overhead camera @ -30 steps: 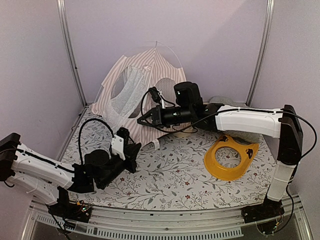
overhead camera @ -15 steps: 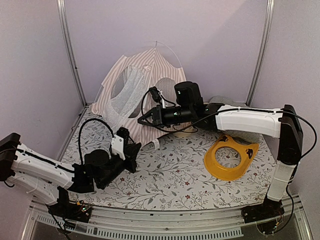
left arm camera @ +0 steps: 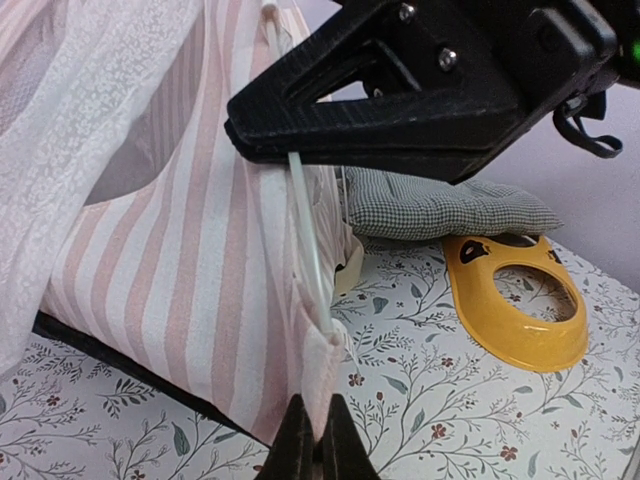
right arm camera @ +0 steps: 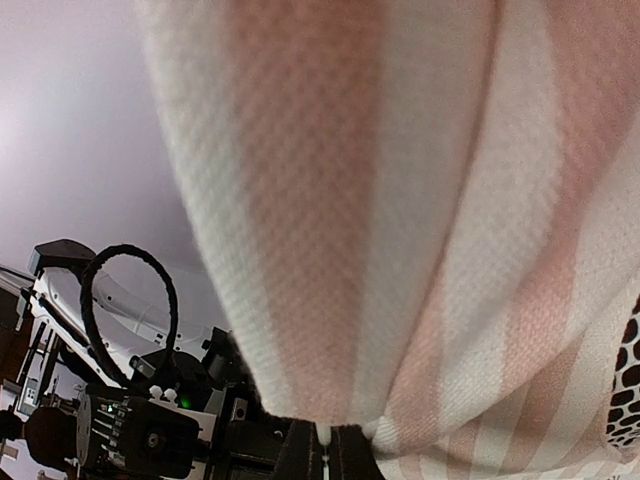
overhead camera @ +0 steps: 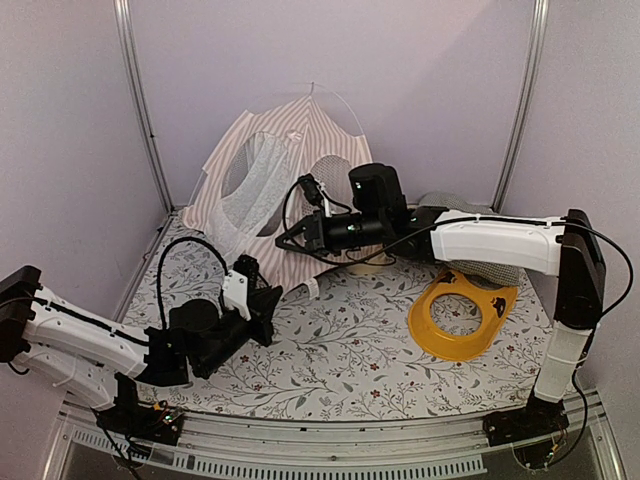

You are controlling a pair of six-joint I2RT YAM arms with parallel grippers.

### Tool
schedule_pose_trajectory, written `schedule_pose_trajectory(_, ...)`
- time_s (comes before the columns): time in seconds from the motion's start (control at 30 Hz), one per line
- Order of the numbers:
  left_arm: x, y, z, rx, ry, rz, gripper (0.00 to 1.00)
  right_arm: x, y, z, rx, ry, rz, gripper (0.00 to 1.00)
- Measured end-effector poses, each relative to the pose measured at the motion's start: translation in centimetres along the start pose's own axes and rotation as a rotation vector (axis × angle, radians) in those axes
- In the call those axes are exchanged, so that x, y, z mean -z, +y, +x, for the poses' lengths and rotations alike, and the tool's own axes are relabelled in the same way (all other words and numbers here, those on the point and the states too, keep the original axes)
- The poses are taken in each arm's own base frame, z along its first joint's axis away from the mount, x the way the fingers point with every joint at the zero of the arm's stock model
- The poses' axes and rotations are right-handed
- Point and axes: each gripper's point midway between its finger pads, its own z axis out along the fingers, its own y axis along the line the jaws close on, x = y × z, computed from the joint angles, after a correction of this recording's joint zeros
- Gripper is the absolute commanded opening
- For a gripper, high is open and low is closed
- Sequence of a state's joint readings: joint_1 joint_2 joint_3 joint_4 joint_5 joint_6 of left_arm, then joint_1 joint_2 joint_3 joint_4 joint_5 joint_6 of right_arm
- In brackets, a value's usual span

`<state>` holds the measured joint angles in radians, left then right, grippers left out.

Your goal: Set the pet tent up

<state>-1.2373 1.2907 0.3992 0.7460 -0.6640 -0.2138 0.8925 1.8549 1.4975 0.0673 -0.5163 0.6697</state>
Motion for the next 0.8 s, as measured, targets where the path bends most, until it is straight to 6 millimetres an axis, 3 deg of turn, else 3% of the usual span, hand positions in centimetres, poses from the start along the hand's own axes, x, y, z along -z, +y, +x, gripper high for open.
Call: schedule_pose_trajectory(0.8,0.3,0.4,0.9,-0.009,0.032,-0.005,0.0,-0.6,-1.4,1.0,0.001,0.0,0.006,0.0)
